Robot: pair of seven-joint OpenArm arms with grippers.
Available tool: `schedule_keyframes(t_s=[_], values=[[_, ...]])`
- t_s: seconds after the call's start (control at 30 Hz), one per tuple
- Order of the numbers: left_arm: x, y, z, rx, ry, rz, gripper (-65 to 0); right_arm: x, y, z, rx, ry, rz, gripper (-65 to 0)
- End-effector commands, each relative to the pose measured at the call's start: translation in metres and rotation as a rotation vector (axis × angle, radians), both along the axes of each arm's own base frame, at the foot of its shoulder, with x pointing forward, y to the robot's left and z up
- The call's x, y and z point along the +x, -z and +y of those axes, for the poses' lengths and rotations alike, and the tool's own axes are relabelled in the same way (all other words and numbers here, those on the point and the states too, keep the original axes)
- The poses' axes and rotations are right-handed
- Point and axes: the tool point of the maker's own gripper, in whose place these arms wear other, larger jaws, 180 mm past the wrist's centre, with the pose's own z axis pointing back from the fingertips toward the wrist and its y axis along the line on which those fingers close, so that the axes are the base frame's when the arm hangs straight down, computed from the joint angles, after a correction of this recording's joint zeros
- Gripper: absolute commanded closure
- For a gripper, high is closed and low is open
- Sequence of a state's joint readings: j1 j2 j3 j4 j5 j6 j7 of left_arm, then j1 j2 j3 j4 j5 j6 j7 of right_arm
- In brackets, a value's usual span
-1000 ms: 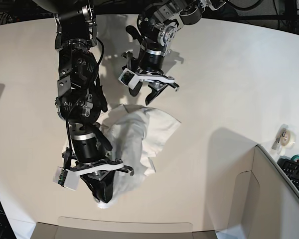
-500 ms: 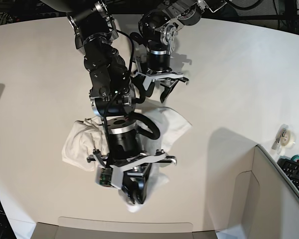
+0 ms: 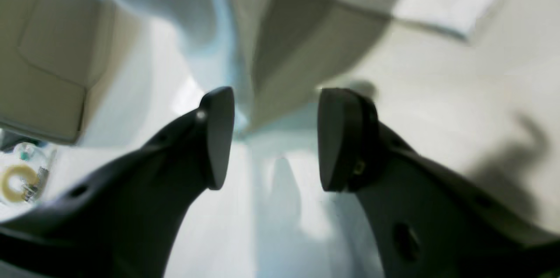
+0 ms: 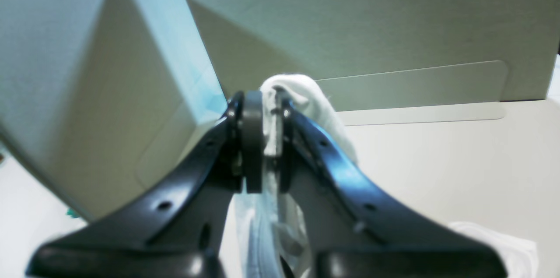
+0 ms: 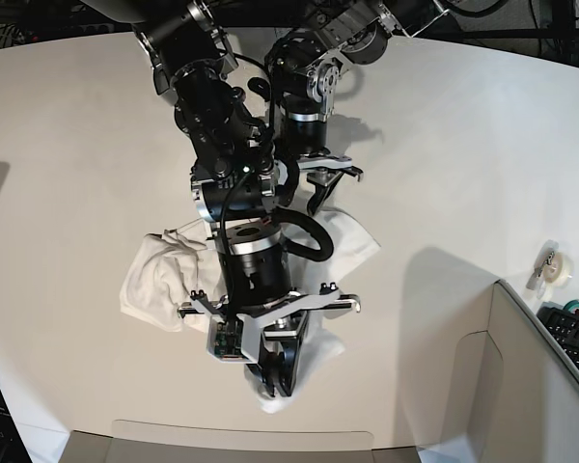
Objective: Layout the t-shirt on the table in an organized manner, then fold the t-shirt properly
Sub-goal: 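Grasp the hanging shirt fabric with the left gripper beside the right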
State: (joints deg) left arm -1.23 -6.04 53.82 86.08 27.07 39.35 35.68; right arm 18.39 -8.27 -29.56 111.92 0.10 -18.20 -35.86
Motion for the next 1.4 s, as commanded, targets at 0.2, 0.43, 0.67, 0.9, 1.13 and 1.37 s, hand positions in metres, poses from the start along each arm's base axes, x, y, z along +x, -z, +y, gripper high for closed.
schedule_keyframes(t_s=[0.2, 0.43, 0.67, 0.9, 1.13, 1.37], values=[[0.019, -0.019, -0.001, 0.008, -0.001, -0.076, -28.6, -0.002, -0.033, 0.000, 0.021, 0.001, -0.103, 0.0], [0.024, -0.019, 0.001, 0.022, -0.002, -0.081, -28.6, -0.003, -0.040, 0.000, 0.025, 0.001, -0.122, 0.0], [0.041, -0.025, 0.005, 0.050, -0.008, -0.109, -28.6, -0.006, -0.040, 0.009, 0.018, -0.026, -0.126, 0.0], [0.051, -0.026, 0.007, 0.075, -0.011, -0.117, -28.6, -0.013, -0.043, 0.017, 0.017, -0.050, -0.137, 0.0], [0.057, -0.024, 0.016, 0.088, -0.035, -0.114, -28.6, -0.017, -0.043, 0.016, 0.025, -0.052, -0.138, 0.0], [0.069, -0.027, 0.049, 0.083, -0.134, -0.116, -28.6, -0.019, -0.042, 0.015, 0.031, -0.054, -0.135, 0.0]])
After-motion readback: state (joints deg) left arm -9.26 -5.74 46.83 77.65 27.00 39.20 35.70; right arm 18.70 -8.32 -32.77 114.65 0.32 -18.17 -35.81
